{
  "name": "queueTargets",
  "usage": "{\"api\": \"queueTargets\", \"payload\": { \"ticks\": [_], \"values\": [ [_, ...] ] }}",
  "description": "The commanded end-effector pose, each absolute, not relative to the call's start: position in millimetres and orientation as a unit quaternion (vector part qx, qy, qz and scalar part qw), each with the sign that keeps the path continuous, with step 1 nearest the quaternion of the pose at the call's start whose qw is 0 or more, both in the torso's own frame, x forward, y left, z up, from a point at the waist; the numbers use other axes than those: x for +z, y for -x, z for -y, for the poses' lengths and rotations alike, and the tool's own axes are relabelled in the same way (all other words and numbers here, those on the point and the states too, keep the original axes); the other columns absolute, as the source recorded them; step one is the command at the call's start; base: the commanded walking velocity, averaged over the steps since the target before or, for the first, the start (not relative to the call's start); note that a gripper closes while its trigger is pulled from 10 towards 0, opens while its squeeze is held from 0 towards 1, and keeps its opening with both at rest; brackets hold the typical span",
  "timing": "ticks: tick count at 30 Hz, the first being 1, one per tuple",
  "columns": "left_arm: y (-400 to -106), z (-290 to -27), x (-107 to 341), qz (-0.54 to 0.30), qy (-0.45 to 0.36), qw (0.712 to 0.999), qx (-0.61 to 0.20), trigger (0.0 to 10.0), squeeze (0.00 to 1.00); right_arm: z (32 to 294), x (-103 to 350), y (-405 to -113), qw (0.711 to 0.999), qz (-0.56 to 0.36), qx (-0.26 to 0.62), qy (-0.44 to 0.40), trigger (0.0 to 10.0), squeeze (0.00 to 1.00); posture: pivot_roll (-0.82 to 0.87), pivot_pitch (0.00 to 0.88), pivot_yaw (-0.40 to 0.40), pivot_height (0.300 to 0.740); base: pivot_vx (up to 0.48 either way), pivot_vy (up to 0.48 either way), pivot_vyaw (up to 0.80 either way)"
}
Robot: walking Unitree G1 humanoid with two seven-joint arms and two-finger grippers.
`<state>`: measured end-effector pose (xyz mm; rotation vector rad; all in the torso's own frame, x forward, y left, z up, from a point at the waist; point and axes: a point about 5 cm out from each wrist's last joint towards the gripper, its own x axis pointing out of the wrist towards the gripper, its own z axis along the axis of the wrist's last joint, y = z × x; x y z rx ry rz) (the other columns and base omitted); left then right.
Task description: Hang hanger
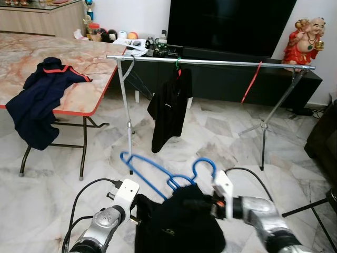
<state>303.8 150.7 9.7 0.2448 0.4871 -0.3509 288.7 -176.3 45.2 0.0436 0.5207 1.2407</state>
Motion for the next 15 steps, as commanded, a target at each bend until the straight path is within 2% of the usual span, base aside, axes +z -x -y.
{"api": "queueTargets", "payload": {
  "ticks": [1,7,9,13,15],
  "values": [
    [-302,-150,7,-0.25,-0.128,0.943,-0.179,0.0,0.0,194,50,-288,0.78,-0.252,0.572,0.002,0.0,0.0,0.14,0.0,-0.084,0.74,0.0,0.0,0.0],
    [-302,-152,6,-0.253,-0.129,0.942,-0.179,0.0,0.0,226,52,-277,0.765,-0.3,0.569,0.021,0.0,0.0,0.13,0.0,-0.078,0.74,0.0,0.0,0.0],
    [-302,-152,6,-0.255,-0.129,0.942,-0.178,0.0,0.0,236,50,-277,0.777,-0.316,0.542,0.052,0.0,0.0,0.13,0.0,-0.078,0.74,0.0,0.0,0.0],
    [-301,-153,6,-0.257,-0.128,0.942,-0.177,0.0,0.0,238,51,-276,0.78,-0.309,0.543,0.041,0.0,0.0,0.14,0.0,-0.075,0.74,0.0,0.0,0.0],
    [-301,-154,6,-0.257,-0.128,0.941,-0.177,0.0,0.0,237,52,-275,0.773,-0.307,0.554,0.033,0.0,0.0,0.13,0.0,-0.073,0.74,0.0,0.0,0.0]
  ]
}}
